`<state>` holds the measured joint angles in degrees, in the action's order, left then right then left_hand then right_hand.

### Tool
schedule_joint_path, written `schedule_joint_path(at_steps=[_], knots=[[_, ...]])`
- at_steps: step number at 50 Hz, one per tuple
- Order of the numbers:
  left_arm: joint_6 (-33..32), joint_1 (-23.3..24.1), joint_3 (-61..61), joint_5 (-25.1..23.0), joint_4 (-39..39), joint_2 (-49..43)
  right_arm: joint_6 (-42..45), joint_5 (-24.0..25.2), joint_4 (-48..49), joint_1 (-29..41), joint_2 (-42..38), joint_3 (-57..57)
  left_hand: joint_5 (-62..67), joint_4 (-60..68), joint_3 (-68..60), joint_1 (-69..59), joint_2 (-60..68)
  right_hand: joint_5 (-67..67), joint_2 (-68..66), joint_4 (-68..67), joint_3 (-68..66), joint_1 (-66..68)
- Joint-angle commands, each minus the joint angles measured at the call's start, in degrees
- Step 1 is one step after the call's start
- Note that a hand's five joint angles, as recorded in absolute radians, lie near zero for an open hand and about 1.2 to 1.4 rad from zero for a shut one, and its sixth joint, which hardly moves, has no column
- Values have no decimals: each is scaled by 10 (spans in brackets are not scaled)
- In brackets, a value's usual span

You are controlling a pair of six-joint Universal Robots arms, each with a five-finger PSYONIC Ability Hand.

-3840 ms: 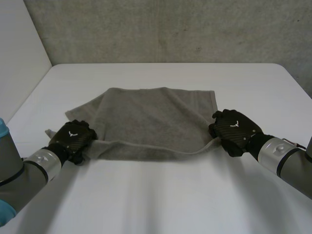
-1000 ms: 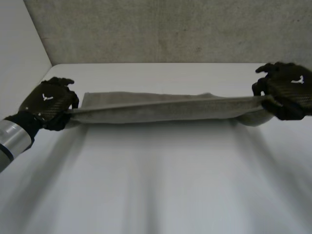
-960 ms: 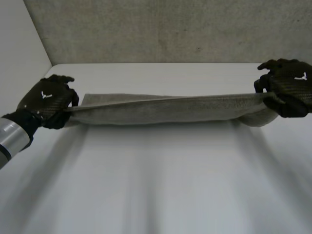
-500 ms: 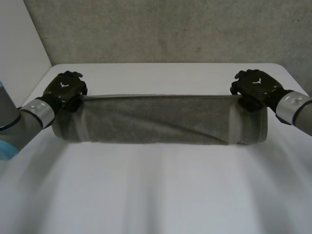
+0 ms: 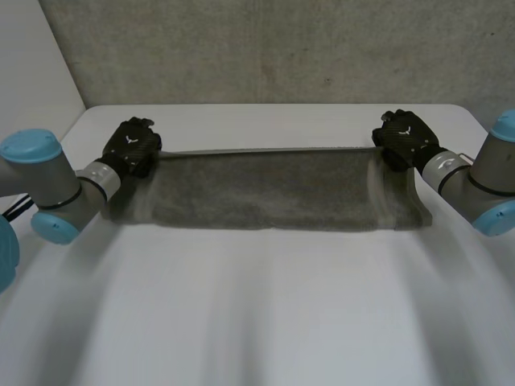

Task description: Fold the towel.

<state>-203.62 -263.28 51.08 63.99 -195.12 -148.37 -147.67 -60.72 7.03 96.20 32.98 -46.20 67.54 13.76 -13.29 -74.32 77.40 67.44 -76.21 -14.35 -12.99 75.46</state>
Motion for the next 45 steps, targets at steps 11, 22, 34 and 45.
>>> schedule_joint_path(at_steps=[11,22,34,45], knots=[[0,14,-5,54,-14,1,-3,-19,4,11,-45,58,-594,-38,33,562,-592,-578,565,44,30,-558],[-13,15,44,74,-18,61,-9,-33,26,15,7,16,-655,-38,33,623,-653,-674,662,44,30,-655],[-5,12,264,77,-18,256,-104,-32,76,6,251,-249,-638,-38,33,606,-637,-674,662,44,30,-655],[30,14,462,69,-17,378,-84,-33,-39,-27,297,-380,-603,-38,33,571,-601,-581,569,44,30,-561]])
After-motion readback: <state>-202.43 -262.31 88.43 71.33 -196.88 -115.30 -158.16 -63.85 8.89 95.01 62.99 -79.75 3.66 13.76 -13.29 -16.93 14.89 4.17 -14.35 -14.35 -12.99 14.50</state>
